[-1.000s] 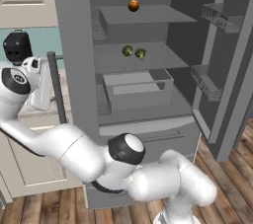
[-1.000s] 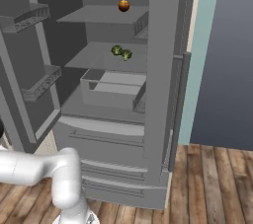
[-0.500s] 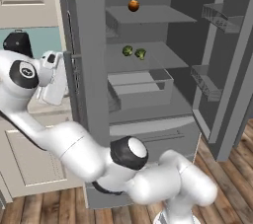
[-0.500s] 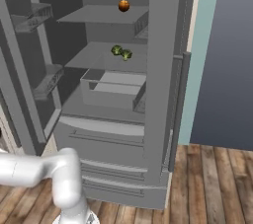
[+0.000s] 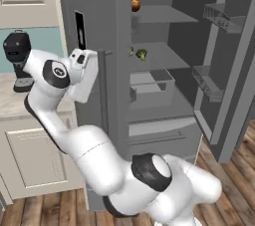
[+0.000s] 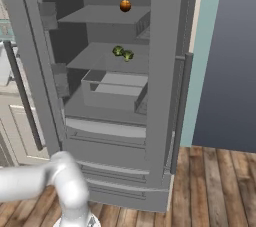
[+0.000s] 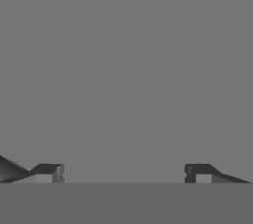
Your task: Place the broccoli in the correct fridge rack based on whether it is a fruit or vegetable. Finally, close the fridge door.
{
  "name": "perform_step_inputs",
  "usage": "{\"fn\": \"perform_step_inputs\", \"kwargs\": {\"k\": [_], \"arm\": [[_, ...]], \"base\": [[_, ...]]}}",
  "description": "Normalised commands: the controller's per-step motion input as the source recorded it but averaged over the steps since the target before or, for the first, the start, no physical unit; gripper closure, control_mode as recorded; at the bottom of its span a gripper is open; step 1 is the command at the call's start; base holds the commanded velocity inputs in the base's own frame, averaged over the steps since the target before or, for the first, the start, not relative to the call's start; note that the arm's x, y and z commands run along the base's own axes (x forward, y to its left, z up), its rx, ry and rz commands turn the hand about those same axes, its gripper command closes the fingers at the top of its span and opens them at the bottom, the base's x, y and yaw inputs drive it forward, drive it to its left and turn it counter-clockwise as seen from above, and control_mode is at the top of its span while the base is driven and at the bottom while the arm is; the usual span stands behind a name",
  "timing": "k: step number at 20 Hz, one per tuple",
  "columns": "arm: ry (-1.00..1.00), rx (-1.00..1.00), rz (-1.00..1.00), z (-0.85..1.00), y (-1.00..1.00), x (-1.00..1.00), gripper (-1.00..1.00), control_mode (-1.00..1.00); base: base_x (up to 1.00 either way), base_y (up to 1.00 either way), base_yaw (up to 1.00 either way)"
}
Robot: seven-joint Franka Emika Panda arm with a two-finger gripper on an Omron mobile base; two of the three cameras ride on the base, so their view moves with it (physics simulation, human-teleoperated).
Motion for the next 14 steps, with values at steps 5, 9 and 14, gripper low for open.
{"fn": "perform_step_inputs", "kwargs": {"k": [5,9,14], "arm": [[-0.17,0.01,0.0,0.0,-0.85,0.4,-1.0,-1.0],[-0.1,0.0,0.0,0.1,-0.56,0.48,-1.0,-1.0],[-0.07,0.0,0.0,0.21,-0.32,0.57,-1.0,-1.0]], "base": [[0.0,0.0,0.0],[0.0,0.0,0.0],[0.0,0.0,0.0]]}}
